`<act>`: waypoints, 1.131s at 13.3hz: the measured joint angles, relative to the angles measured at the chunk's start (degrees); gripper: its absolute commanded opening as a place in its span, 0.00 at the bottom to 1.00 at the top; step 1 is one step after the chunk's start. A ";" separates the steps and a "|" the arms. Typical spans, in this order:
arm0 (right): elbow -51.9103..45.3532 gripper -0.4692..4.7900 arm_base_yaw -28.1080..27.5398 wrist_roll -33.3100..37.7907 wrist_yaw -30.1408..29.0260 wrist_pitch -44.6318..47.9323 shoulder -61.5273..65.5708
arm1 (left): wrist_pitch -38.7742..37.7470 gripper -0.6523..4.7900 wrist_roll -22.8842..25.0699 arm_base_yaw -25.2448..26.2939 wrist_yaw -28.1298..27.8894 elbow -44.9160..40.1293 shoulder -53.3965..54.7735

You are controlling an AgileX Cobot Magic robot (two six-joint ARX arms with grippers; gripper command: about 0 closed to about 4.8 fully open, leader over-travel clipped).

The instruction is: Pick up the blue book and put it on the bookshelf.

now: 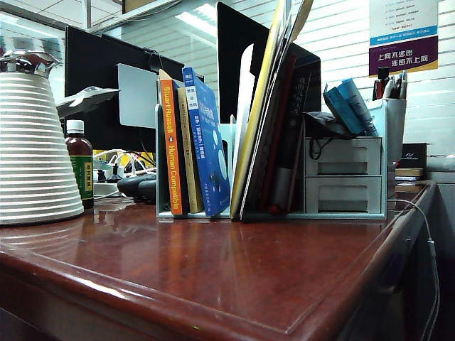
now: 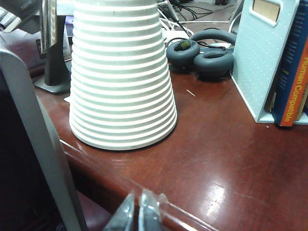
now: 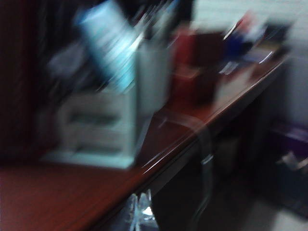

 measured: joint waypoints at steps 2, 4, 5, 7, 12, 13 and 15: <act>-0.48 0.08 -3.67 0.00 0.13 -2.19 -4.85 | 0.00 0.17 0.00 0.00 0.00 0.00 0.00; -0.52 0.08 -4.42 0.00 1.22 -8.74 -4.98 | 0.02 0.17 0.02 0.00 0.02 0.00 0.00; -0.52 0.08 -4.04 0.02 2.86 -10.32 -4.98 | 0.02 0.17 0.02 0.02 0.02 0.00 0.00; -0.52 0.08 -3.43 0.02 4.33 -10.75 -4.98 | 0.02 0.17 0.02 0.02 0.13 0.00 0.00; -0.52 0.08 -3.54 0.00 4.48 -10.73 -4.98 | 0.02 0.17 0.02 0.02 0.20 0.00 0.02; -0.52 0.08 -3.54 0.00 4.48 -10.73 -4.98 | 0.02 0.17 0.02 0.02 0.20 0.00 0.00; -0.52 0.08 -3.54 0.00 5.03 -8.68 -4.98 | 0.02 0.17 0.02 0.02 0.20 0.00 0.00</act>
